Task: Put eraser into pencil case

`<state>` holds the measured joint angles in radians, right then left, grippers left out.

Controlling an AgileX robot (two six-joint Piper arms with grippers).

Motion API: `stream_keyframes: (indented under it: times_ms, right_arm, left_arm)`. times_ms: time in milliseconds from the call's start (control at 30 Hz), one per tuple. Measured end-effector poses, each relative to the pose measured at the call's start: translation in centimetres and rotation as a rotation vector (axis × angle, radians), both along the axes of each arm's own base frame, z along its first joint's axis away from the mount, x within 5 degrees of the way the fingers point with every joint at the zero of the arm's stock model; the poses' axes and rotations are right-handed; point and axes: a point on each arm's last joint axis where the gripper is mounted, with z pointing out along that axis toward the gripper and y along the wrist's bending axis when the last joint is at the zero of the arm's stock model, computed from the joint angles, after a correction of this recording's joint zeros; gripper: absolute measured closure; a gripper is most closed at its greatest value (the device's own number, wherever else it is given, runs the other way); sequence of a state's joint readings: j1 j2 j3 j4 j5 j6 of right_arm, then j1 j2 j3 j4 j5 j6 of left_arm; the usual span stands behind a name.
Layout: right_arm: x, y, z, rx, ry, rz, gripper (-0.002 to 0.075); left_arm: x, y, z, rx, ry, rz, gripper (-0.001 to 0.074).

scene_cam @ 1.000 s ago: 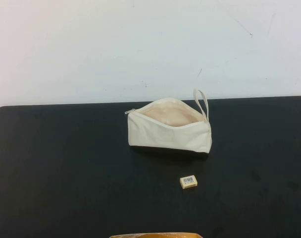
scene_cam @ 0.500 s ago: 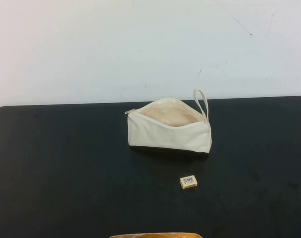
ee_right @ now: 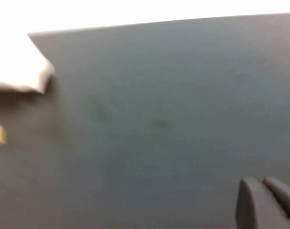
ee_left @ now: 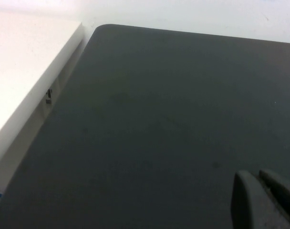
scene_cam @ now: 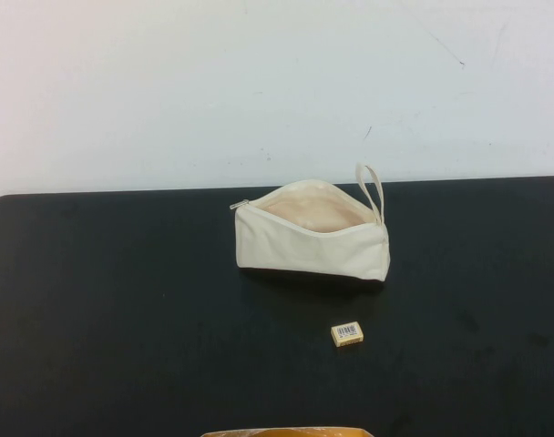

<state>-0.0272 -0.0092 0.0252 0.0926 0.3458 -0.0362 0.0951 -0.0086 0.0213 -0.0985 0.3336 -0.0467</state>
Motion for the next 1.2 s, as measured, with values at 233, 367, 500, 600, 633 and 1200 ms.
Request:
stream_keyframes:
  times_ms: [233, 367, 500, 600, 633, 1200]
  right_arm:
    - [0.1, 1.6, 1.0, 0.762, -0.033, -0.043, 0.0727]
    - [0.2, 1.7, 1.3, 0.847, -0.048, -0.043, 0.0727]
    - [0.3, 1.5, 1.5, 0.778, -0.089, -0.034, 0.0727]
    - [0.3, 1.5, 1.5, 0.679, -0.103, -0.008, 0.0727]
    - [0.2, 1.6, 1.7, 0.622, -0.102, 0.019, 0.0727]
    - [6.0, 3.0, 17.8, -0.128, 0.305, 0.492, 0.0727]
  left_arm:
    - [0.0, 0.0, 0.0, -0.004, 0.0, 0.0, 0.0736]
    - [0.0, 0.0, 0.0, -0.004, 0.0, 0.0, 0.0736]
    - [0.0, 0.0, 0.0, -0.006, -0.001, 0.0, 0.0736]
    - [0.0, 0.0, 0.0, -0.006, -0.001, 0.0, 0.0736]
    - [0.0, 0.0, 0.0, -0.006, -0.001, 0.0, 0.0736]
    - [0.0, 0.0, 0.0, -0.006, -0.001, 0.0, 0.0736]
